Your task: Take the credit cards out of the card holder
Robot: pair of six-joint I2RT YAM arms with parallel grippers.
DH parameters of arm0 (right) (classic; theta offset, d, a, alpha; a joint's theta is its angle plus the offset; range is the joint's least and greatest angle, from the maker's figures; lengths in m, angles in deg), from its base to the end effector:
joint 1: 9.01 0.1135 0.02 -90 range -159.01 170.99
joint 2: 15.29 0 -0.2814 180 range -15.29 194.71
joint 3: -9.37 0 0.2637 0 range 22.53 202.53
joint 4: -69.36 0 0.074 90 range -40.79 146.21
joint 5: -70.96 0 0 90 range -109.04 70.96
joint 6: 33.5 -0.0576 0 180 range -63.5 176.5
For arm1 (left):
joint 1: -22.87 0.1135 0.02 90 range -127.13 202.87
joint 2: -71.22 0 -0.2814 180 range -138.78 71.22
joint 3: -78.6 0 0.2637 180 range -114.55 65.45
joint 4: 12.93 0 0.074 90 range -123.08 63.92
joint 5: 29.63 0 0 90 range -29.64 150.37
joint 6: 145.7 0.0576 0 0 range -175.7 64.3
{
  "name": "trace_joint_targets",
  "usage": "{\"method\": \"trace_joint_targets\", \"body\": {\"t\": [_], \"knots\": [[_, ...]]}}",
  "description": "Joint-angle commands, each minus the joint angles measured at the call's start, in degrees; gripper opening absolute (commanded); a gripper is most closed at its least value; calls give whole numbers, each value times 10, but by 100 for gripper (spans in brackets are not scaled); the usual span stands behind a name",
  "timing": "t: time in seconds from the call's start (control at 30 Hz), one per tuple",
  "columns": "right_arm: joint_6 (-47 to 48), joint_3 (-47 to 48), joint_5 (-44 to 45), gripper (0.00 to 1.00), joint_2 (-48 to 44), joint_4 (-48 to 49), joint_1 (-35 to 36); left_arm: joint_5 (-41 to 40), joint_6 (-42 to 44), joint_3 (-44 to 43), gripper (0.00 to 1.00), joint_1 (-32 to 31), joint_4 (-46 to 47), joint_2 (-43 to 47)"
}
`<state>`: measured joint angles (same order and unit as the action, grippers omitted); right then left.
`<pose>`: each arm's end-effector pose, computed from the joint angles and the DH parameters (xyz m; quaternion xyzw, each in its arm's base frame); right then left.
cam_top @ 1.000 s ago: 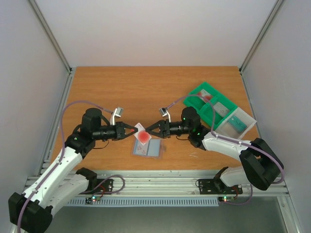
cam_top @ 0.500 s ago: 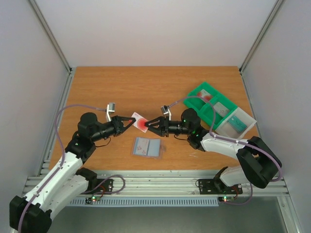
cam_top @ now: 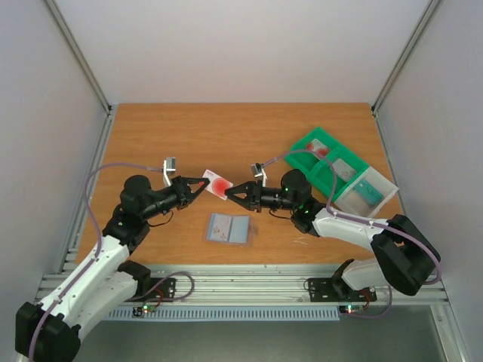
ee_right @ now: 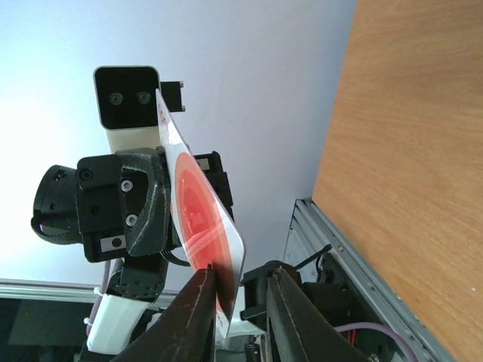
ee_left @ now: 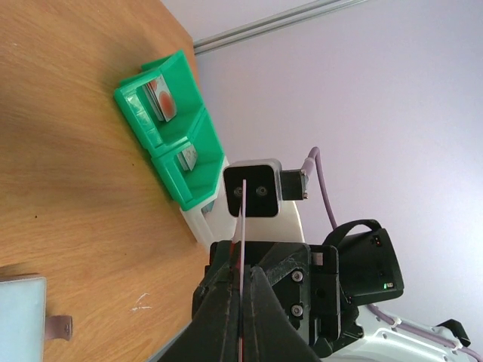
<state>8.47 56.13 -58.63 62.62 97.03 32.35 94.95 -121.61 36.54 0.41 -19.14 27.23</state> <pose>0.2046 0.2290 0.2451 -0.1918 0.6976 0.6288 0.2849 0.1735 -0.1071 0.2829 -0.0861 0.7422 -0.5970 0.2921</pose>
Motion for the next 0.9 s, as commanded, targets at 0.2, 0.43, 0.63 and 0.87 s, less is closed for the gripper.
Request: {"method": "trace_joint_targets", "body": {"t": [0.2,0.43,0.63,0.87], "knots": [[-6,5,26,1,-18,25,10,2,-4,7,1,0,47,0],[0,2,28,1,-19,19,10,-6,8,10,33,0,16,6],[40,15,39,1,-40,-66,8,-23,43,-13,81,0,-85,19],[131,67,60,1,-85,-263,-11,-72,141,-66,99,0,-243,36]]}}
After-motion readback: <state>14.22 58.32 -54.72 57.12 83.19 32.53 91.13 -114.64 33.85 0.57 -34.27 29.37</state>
